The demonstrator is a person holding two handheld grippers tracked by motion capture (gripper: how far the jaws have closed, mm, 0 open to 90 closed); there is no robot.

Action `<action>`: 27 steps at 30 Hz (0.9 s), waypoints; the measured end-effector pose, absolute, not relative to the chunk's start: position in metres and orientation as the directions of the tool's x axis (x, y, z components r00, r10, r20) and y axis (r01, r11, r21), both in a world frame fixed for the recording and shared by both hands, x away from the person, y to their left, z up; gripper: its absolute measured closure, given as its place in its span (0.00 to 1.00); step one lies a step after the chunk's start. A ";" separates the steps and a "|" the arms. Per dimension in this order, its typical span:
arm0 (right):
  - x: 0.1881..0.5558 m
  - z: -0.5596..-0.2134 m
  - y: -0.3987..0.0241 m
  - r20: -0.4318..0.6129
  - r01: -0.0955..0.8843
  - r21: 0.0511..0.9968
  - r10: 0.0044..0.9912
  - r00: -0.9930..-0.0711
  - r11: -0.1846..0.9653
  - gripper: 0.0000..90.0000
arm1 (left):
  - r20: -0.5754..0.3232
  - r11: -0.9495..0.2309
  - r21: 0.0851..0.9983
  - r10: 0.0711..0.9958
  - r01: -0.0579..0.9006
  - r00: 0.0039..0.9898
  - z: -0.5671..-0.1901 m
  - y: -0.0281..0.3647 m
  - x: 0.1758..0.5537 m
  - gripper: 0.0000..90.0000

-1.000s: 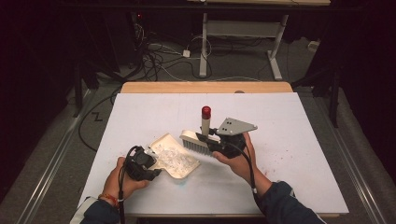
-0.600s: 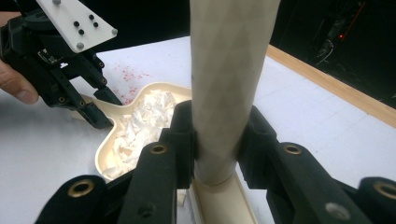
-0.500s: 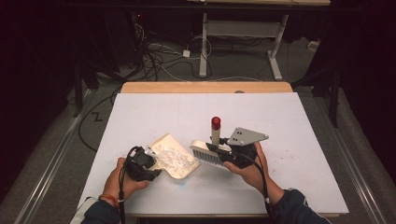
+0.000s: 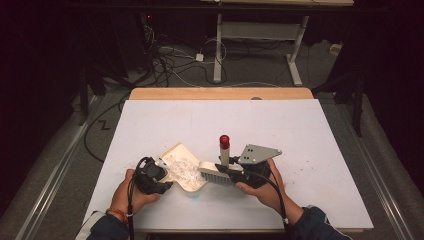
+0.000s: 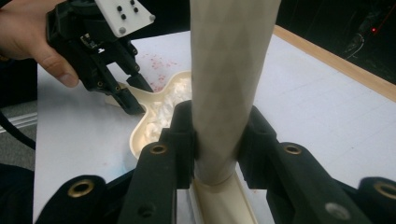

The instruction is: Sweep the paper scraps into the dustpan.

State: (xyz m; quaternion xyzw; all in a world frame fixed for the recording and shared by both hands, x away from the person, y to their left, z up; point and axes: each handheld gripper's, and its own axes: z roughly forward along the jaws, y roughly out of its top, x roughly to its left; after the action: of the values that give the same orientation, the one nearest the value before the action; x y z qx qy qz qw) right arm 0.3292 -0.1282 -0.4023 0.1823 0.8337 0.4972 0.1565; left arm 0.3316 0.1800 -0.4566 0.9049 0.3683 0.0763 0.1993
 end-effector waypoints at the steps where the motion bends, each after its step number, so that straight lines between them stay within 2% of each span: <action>1: 0.329 -0.402 -0.129 -0.082 0.145 0.888 0.461 -0.884 0.436 0.79 | -0.008 -0.649 0.418 0.697 0.636 0.717 -0.457 0.180 0.331 0.70; 16: 0.326 -0.378 -0.149 -0.079 0.128 0.922 0.502 -0.861 0.365 0.79 | -0.010 -0.650 0.412 0.697 0.638 0.717 -0.458 0.180 0.332 0.70; 27: 0.320 -0.384 -0.174 -0.105 0.155 0.891 0.527 -0.843 0.426 0.79 | -0.008 -0.661 0.407 0.688 0.630 0.726 -0.456 0.184 0.328 0.70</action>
State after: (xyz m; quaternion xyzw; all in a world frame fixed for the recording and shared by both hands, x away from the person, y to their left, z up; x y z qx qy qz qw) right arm 0.3199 -0.1737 -0.3835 0.2070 0.8232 0.4940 0.1882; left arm 0.3283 0.1838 -0.4557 0.9084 0.3627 0.0733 0.1947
